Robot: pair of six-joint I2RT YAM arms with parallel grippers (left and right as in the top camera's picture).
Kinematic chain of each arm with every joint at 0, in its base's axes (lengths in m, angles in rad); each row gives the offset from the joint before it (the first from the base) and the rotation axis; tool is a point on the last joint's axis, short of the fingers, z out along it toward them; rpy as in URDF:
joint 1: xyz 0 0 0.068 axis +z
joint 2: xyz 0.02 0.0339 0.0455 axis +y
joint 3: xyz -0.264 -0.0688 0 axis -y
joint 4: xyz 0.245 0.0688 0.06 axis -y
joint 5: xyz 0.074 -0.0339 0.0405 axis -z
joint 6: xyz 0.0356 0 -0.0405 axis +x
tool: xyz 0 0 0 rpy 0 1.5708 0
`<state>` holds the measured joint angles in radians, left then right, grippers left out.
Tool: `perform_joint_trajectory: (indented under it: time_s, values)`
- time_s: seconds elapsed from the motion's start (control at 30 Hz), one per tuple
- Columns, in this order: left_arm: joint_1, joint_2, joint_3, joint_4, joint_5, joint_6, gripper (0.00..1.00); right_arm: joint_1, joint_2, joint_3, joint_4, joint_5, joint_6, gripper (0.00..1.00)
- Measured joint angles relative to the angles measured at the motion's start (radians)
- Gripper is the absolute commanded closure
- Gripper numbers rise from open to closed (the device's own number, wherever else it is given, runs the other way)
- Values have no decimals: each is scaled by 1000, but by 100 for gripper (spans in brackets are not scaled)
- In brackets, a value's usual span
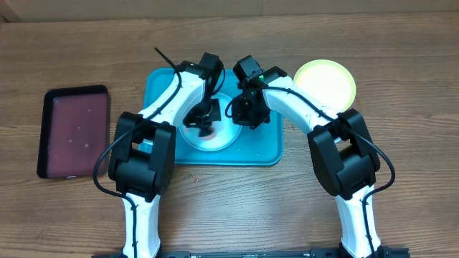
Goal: Clean dirty plates on tray and stack at the side
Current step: 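Scrub the light-blue plate with the sponge in the left gripper, then lift the light-blue plate with the right gripper onto the plate stack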
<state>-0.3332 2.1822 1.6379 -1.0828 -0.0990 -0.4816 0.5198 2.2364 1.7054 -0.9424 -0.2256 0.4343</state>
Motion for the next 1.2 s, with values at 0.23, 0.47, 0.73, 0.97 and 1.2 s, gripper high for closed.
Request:
perform_joint_trajectory:
  time_s: [0.23, 0.47, 0.73, 0.97, 1.2]
  values:
    - [55, 2, 56, -94, -237, -47, 96, 11, 0, 0, 9, -21, -3, 96]
    - [145, -1, 263, -189, -287, -112, 96, 5, 0, 14, -23, -3, -31, 96]
    - [359, -75, 309, -219, -78, -124, 96, 42, 0, 95, -71, 124, -99, 96]
    - [602, -80, 299, -253, 84, -127, 96, 168, -2, 248, -190, 423, -136, 96]
    - [720, -80, 220, -201, 129, -130, 96, 312, -5, 370, -278, 760, -151, 96]
